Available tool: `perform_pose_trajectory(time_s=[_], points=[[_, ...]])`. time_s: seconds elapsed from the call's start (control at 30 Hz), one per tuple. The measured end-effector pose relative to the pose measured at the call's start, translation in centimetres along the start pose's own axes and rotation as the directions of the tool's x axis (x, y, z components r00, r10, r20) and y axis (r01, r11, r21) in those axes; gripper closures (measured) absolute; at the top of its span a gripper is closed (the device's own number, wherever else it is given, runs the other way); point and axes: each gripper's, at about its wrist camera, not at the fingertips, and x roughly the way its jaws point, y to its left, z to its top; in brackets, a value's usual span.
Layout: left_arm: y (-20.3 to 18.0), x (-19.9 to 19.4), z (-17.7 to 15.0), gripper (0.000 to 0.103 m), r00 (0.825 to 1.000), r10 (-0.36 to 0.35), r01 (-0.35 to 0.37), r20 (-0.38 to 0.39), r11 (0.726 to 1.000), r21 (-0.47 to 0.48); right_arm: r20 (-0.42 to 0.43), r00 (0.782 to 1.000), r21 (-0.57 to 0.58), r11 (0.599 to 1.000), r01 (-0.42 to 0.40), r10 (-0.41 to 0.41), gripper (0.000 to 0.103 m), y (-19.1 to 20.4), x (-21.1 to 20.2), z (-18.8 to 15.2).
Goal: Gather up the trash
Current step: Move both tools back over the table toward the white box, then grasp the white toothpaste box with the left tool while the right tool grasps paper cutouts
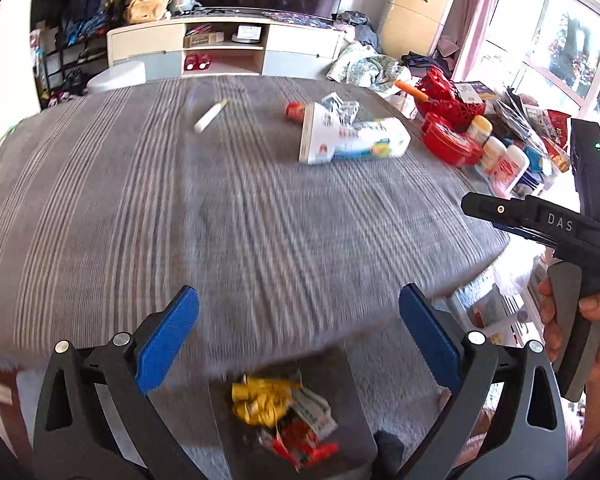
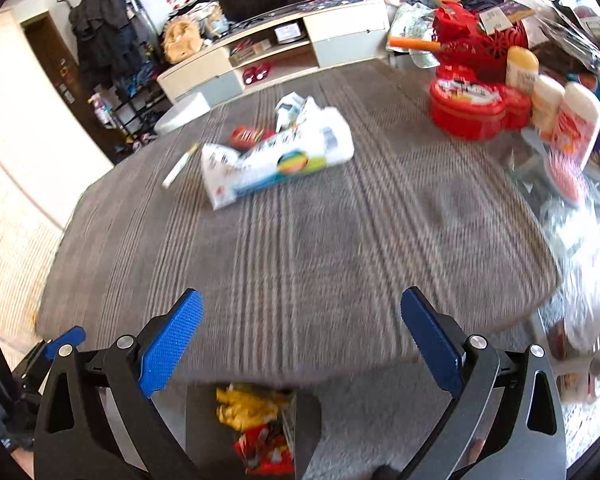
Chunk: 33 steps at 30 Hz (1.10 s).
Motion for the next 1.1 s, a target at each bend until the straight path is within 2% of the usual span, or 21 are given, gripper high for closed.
perform_pose_trajectory(time_s=[0.1, 0.23, 0.47, 0.6, 0.7, 0.8, 0.87, 0.9, 1.0, 1.03, 1.07, 1.1], points=[[-0.1, 2.6, 3.4, 0.008, 1.000, -0.022, 0.022, -0.001, 0.999, 0.029, 0.022, 0.999, 0.017, 0.999, 0.031, -0.032, 0.003, -0.5, 1.4, 3.0], [-0.7, 5.9, 7.2, 0.008, 1.000, -0.016, 0.017, -0.006, 0.997, 0.080, 0.044, 0.997, 0.028, 0.998, 0.057, -0.059, 0.003, -1.0, 3.2, 6.5], [-1.5, 11.3, 11.2, 0.008, 0.999, -0.018, 0.024, -0.043, 0.991, 0.132, 0.035, 0.996, -0.009, 0.997, 0.083, -0.083, 0.003, -0.3, 7.3, 12.6], [-2.1, 13.6, 12.5, 0.008, 0.998, -0.033, 0.042, -0.061, 0.988, 0.148, -0.028, 0.996, -0.027, 0.997, 0.079, -0.080, 0.007, 0.4, 10.6, 16.2], [-2.4, 14.5, 13.2, 0.008, 0.997, -0.048, 0.058, -0.063, 0.984, 0.167, -0.099, 0.994, -0.026, 0.999, 0.040, -0.043, 0.012, 0.7, 13.3, 18.2], [-2.6, 15.2, 13.9, 0.008, 0.997, -0.049, 0.058, -0.055, 0.980, 0.189, -0.148, 0.989, 0.006, 1.000, 0.023, -0.022, 0.021, 0.7, 15.7, 19.4], [-2.6, 15.5, 14.1, 0.008, 0.997, -0.063, 0.072, -0.050, 0.979, 0.189, -0.186, 0.983, 0.039, 0.999, 0.010, -0.002, 0.040, 0.6, 17.2, 19.8], [-2.6, 15.6, 14.2, 0.008, 0.996, -0.070, 0.077, -0.047, 0.980, 0.186, -0.200, 0.980, 0.046, 0.999, 0.010, -0.001, 0.045, 0.6, 17.9, 19.9], [-2.7, 16.2, 14.6, 0.008, 0.996, -0.076, 0.084, -0.049, 0.978, 0.191, -0.221, 0.974, 0.012, 0.998, 0.056, -0.052, 0.066, 1.0, 19.3, 19.9], [-2.8, 16.4, 14.7, 0.008, 0.996, -0.078, 0.086, -0.051, 0.977, 0.197, -0.226, 0.972, -0.001, 0.998, 0.068, -0.067, 0.076, 1.0, 19.6, 20.0], [-2.9, 16.6, 14.7, 0.008, 0.995, -0.087, 0.096, -0.053, 0.975, 0.202, -0.229, 0.970, -0.011, 0.997, 0.080, -0.081, 0.083, 1.0, 19.8, 19.9], [-3.1, 16.8, 14.7, 0.008, 0.994, -0.096, 0.106, -0.056, 0.973, 0.204, -0.228, 0.970, -0.018, 0.996, 0.086, -0.088, 0.084, 1.0, 19.8, 19.7]])
